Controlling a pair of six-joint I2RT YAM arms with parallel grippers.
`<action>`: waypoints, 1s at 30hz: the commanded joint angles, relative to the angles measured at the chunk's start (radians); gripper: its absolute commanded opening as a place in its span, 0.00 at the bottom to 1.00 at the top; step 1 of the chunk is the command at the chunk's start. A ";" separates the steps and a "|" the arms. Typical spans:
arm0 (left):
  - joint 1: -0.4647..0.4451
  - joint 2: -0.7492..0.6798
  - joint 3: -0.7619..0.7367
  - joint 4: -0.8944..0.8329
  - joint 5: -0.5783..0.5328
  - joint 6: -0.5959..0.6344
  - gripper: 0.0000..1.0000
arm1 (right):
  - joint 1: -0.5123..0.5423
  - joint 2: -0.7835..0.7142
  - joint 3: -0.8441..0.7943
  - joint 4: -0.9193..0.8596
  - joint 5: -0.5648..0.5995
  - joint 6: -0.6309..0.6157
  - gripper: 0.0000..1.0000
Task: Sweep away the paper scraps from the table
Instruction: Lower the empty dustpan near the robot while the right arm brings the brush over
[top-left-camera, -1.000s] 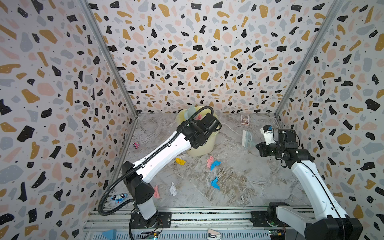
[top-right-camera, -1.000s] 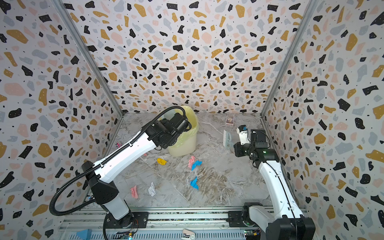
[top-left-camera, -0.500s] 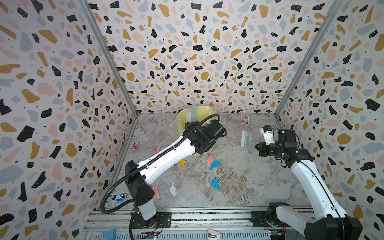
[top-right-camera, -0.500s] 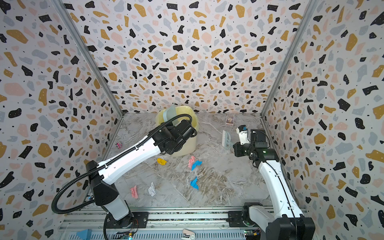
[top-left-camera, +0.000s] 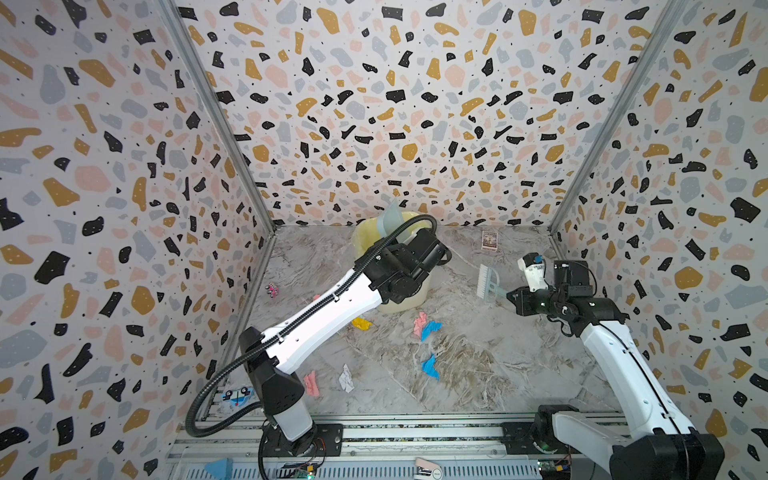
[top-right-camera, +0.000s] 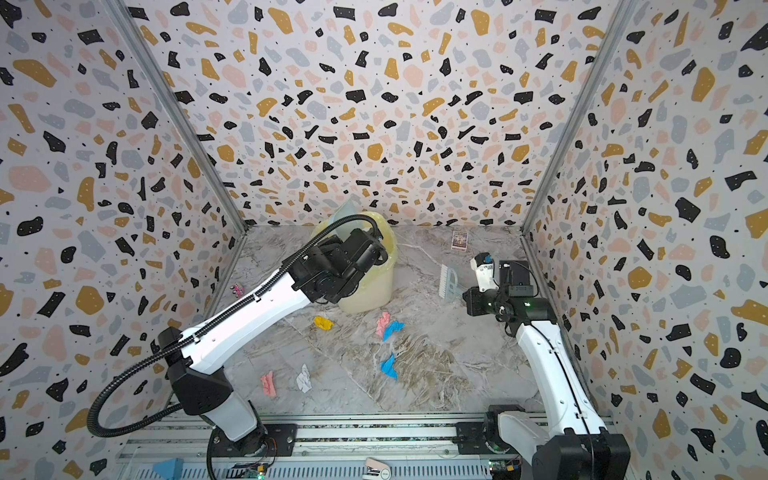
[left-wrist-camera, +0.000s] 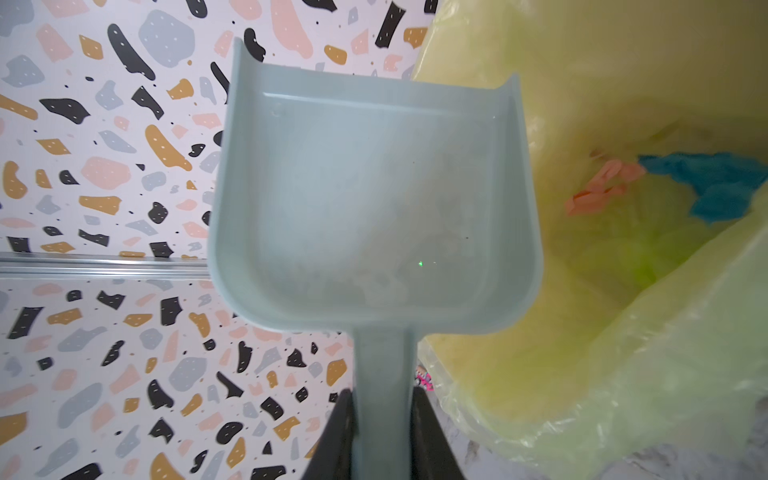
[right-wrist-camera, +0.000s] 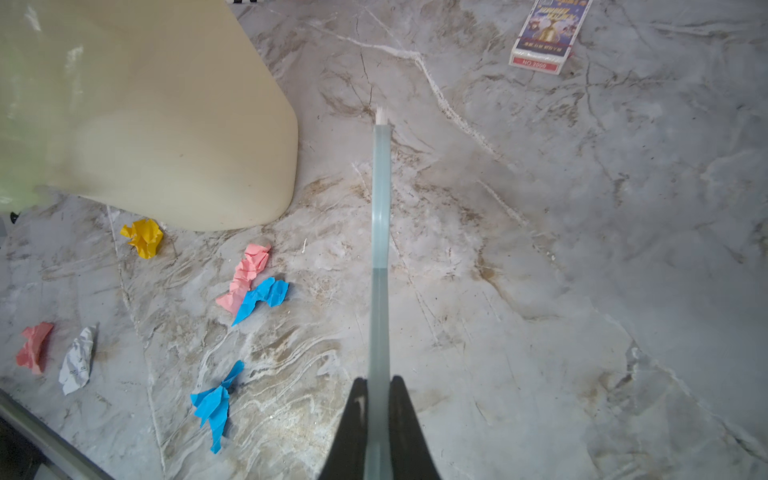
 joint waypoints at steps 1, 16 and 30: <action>-0.008 -0.112 -0.014 0.100 0.134 -0.078 0.00 | 0.108 -0.047 0.002 -0.023 0.006 0.034 0.00; -0.076 -0.382 -0.338 0.243 0.528 -0.329 0.00 | 0.417 -0.026 0.001 -0.149 -0.136 0.352 0.00; -0.213 -0.497 -0.559 0.136 0.732 -0.547 0.00 | 0.639 -0.017 -0.027 -0.142 -0.056 0.463 0.00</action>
